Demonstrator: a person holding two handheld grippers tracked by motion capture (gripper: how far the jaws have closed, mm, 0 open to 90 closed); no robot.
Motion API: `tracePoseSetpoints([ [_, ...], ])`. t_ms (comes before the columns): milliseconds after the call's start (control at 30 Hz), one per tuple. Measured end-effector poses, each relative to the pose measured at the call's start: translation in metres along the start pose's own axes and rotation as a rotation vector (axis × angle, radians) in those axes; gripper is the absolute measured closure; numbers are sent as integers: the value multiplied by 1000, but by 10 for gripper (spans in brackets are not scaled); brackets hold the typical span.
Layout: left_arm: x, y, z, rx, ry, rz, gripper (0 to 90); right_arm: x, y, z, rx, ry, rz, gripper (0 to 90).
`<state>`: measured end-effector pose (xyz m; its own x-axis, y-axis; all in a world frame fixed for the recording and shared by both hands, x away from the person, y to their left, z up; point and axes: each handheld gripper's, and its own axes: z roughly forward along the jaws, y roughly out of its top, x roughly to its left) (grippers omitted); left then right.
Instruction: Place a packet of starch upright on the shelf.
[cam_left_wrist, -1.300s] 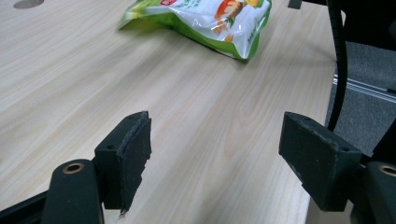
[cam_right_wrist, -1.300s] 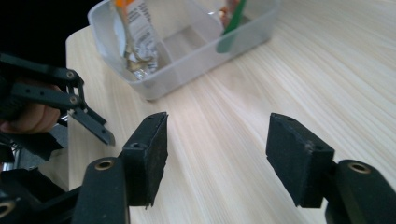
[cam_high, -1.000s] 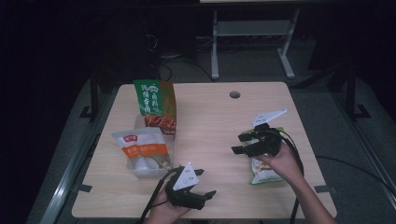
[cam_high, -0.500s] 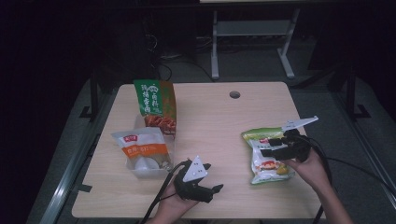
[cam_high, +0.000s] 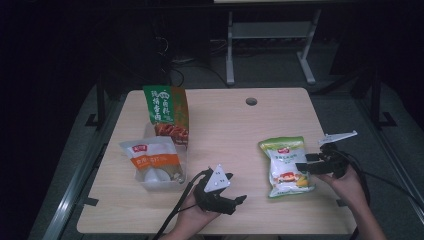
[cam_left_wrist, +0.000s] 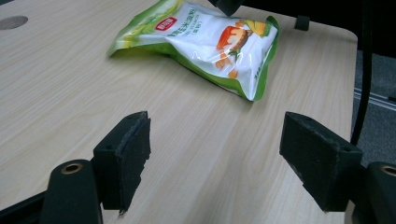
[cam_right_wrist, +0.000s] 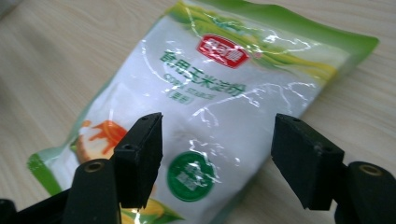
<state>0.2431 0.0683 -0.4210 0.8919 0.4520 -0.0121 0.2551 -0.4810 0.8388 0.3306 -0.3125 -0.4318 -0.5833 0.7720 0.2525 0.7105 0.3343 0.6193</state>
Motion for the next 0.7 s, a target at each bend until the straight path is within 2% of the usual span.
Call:
tracePoseSetpoints([
  [33,0,0,1,2,0,0,243,-5,-1,1,2,-4,18,329],
  [100,0,0,2,2,0,0,243,-6,-1,1,1,-3,20,327],
  [167,0,0,3,1,-2,-1,243,-14,0,2,-1,-9,30,324],
  [333,0,0,4,3,-4,0,243,-20,1,7,9,-13,48,317],
  [467,0,0,4,3,-3,0,243,-26,1,12,13,9,75,313],
  [500,0,0,4,2,-2,1,243,-29,-1,14,9,21,96,315],
  [633,1,0,4,5,0,2,243,-29,-3,15,6,57,119,412],
  [667,1,0,4,5,0,2,243,-29,-3,15,6,57,119,412],
  [700,0,0,5,3,1,0,244,-29,-5,15,7,74,130,476],
])
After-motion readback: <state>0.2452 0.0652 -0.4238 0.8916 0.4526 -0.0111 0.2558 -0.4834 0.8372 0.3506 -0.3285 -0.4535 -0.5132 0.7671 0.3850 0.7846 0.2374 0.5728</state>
